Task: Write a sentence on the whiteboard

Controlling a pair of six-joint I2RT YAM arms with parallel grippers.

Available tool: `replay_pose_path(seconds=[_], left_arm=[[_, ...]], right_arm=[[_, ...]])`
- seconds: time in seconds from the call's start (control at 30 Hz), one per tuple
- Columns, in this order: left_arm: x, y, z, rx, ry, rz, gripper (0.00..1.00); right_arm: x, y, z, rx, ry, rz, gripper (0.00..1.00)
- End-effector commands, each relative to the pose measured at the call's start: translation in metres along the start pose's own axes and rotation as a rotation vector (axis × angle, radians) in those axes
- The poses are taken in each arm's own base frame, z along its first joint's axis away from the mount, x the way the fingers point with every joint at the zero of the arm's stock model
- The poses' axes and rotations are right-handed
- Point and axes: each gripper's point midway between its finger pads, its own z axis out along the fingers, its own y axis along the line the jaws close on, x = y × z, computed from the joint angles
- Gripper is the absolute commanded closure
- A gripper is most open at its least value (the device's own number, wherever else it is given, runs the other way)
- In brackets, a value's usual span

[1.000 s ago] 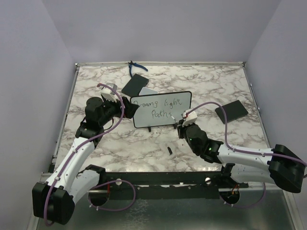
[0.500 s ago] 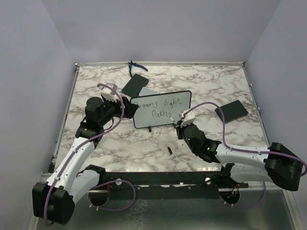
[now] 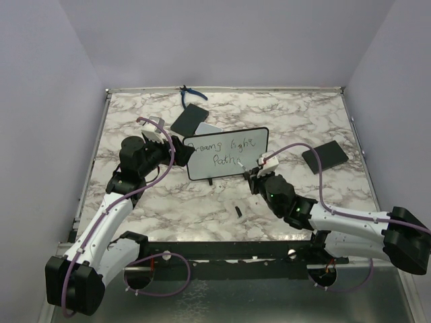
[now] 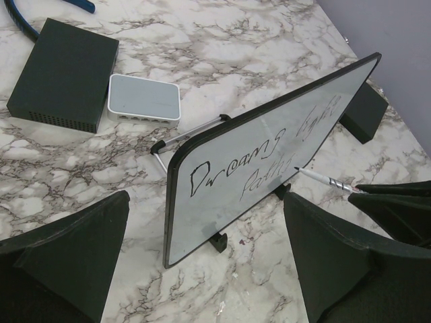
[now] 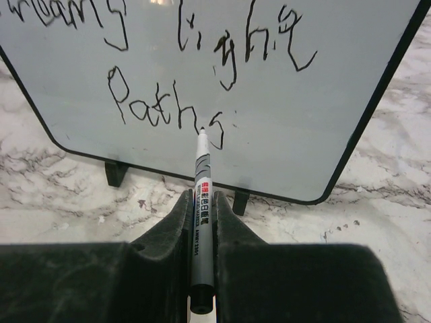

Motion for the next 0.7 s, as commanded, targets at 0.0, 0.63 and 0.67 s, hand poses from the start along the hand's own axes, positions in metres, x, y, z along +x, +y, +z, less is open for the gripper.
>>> replay_pose_path(seconds=[0.0,0.63,0.67], left_arm=[[0.0,0.0,-0.002,0.006,-0.007,0.011,0.03],[0.0,0.0,-0.002,0.003,-0.006,0.007,0.03],[0.0,0.0,-0.002,0.003,-0.007,0.007,0.03]], right_arm=[[-0.002,-0.009,-0.011,0.015,0.003,0.025,0.99],[0.006,-0.023,-0.003,0.127,0.024,0.014,0.99],[0.005,-0.022,-0.002,0.124,0.019,0.015,0.99]])
